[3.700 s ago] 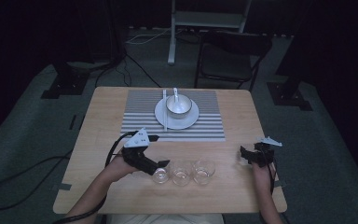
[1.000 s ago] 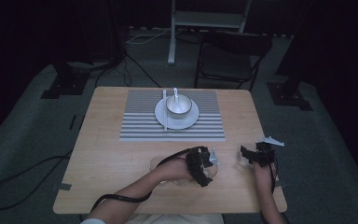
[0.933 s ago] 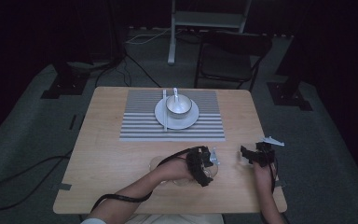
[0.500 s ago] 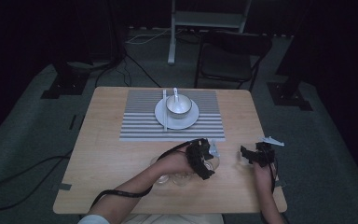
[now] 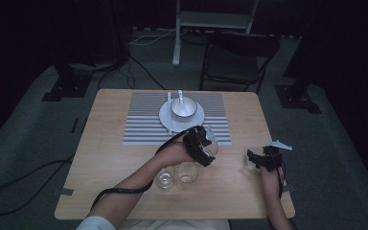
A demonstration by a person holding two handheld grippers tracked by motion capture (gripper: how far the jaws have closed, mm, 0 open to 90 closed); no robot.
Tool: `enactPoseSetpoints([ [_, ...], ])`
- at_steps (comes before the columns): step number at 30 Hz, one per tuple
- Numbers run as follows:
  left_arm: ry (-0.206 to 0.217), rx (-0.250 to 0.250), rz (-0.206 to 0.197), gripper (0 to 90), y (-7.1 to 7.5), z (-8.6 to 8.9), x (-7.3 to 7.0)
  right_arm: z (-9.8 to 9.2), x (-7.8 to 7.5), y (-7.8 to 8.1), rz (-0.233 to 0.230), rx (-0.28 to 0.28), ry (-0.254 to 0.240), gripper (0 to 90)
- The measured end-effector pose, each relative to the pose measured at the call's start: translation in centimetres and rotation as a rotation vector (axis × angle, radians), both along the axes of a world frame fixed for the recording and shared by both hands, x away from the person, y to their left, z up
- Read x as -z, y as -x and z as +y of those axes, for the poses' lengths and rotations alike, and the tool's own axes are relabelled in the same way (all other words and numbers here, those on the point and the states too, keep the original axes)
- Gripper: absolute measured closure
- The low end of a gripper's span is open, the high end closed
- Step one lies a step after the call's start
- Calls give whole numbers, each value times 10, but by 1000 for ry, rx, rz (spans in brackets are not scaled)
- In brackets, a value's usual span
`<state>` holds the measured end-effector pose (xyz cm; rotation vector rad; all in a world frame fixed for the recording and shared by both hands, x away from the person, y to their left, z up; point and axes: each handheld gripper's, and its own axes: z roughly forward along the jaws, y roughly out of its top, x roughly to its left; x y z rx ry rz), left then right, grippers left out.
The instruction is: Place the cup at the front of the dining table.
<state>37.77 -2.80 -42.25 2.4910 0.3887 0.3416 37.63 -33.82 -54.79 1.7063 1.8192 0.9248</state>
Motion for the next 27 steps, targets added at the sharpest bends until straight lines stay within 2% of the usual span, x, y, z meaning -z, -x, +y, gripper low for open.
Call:
enactPoseSetpoints([
  [9,-6,-75,9,184,-16,23,0,0,0,0,3,2,3,135],
  [13,-15,-102,0,184,-22,33,-1,0,0,0,3,3,3,135],
  [15,-7,-124,5,184,-24,39,-2,0,0,0,4,4,4,135],
  [27,-28,-200,-1,184,-35,72,-4,1,0,-1,5,6,8,135],
])
